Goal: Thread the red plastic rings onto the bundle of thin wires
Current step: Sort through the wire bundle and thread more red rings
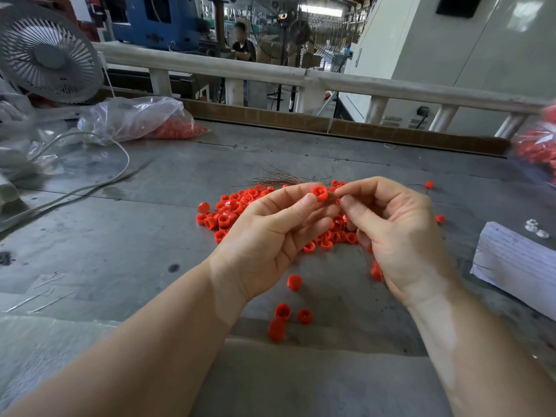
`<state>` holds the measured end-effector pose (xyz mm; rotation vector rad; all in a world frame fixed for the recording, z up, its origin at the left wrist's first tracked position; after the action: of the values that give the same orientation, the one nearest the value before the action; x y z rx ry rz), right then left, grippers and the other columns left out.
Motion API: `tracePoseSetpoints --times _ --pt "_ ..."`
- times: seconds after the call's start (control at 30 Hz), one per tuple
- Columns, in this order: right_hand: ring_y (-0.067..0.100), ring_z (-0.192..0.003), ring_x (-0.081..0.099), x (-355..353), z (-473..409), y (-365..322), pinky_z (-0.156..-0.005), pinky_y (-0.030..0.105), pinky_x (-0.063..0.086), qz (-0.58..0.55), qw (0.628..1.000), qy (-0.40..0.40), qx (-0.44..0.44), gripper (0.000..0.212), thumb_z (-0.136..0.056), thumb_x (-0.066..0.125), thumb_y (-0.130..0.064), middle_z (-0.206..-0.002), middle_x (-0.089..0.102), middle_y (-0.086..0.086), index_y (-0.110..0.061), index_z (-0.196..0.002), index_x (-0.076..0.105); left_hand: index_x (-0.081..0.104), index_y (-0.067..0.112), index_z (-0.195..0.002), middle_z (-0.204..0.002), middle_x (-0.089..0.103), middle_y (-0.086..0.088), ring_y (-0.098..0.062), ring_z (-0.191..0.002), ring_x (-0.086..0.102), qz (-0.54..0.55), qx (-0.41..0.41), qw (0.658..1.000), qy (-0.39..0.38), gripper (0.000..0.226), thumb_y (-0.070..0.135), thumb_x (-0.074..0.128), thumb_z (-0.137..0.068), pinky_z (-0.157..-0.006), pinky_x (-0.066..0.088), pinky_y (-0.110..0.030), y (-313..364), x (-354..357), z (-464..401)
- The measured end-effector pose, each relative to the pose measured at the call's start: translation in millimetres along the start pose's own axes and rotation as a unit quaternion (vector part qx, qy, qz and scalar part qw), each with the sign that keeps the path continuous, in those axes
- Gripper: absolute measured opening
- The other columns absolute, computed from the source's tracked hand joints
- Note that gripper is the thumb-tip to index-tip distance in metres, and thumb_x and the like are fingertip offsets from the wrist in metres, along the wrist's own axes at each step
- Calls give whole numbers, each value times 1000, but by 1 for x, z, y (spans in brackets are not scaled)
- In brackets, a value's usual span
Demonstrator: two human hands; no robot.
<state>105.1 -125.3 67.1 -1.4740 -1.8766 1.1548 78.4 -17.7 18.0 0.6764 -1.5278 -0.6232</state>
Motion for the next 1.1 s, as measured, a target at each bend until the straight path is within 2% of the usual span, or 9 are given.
tracePoseSetpoints --times 0.17,0.27,0.47,0.9,1.1 --pt "-1 -69 62 -3 1 -7 -67 12 45 71 997 22 -34 15 -82 63 -13 -73 69 -13 -27 -79 67 66 3 -86 -77 71 -9 -13 -69 70 -26 12 999 17 18 5 61 -70 -64 56 -18 4 -3 1" --pt "2 -71 63 -6 1 -9 -68 15 47 84 995 39 -39 14 -82 64 -14 -74 69 -12 -27 -77 66 66 4 -86 -76 71 -8 -12 -67 69 -56 10 998 15 18 7 61 -69 -62 56 -18 3 -2 1" --pt "5 -68 64 0 3 -15 -66 15 49 106 993 24 -50 21 -85 65 -3 -70 68 -7 -23 -78 66 76 9 -75 -73 71 -7 -10 -64 68 -55 4 998 3 16 8 61 -68 -63 56 -17 2 1 2" --pt "-4 -60 57 3 6 -23 -57 5 39 134 988 16 -71 27 -81 67 2 -62 64 -20 -23 -72 63 76 5 -77 -75 71 -8 -11 -66 69 -15 -18 1000 15 20 3 59 -67 -63 56 -17 -1 0 2" --pt "-2 -59 56 5 7 -23 -57 5 39 154 985 15 -78 18 -80 67 5 -63 60 -12 -13 -75 65 76 7 -73 -73 71 -7 -9 -64 69 -9 -21 1000 13 17 5 60 -67 -62 56 -16 -1 1 3"
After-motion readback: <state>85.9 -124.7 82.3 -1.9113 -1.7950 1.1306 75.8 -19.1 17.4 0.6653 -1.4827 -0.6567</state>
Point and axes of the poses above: each hand's wrist, its own z-axis away from the middle knuckle, its own x-axis out of the palm, y = z × x, the point moved 10 cm from there along -z, towards the middle knuckle
